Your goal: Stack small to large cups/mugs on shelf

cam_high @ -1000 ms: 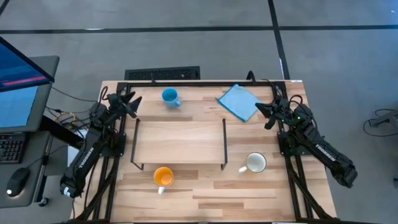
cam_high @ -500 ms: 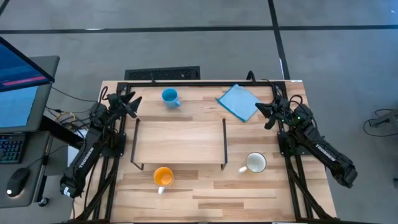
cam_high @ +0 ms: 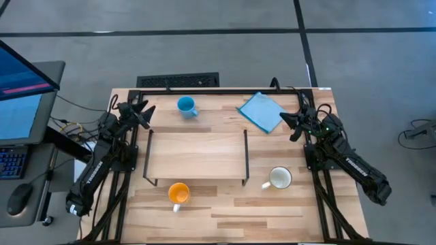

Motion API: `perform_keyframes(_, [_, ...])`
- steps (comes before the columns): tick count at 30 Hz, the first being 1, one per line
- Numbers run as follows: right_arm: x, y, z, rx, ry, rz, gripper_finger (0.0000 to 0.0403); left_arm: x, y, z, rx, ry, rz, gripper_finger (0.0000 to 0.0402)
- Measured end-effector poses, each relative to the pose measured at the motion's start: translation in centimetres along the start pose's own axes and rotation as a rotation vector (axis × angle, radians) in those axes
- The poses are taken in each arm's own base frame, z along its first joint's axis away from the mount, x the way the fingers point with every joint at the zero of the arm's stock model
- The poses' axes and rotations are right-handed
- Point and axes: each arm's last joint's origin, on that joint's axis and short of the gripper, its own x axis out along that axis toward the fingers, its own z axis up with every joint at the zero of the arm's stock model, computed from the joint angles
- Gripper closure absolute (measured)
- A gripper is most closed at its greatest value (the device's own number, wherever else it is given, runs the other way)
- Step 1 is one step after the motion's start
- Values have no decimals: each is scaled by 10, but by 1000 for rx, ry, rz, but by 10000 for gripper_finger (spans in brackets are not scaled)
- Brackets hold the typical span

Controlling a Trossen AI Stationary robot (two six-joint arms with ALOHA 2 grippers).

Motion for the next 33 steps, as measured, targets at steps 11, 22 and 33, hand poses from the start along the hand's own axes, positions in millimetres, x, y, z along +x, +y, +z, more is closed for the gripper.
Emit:
perform_keyframes(11, [0,0,0,0,0,0,381,0,0,0,-91,0,-1,93])
perform_keyframes(22, [0,-1,0,-3,-8,-33,381,0,0,0,-222,1,0,93])
perform_keyframes(33, [0,-2,7,51,-94,-92,381,0,1,0,-228,-11,21,93])
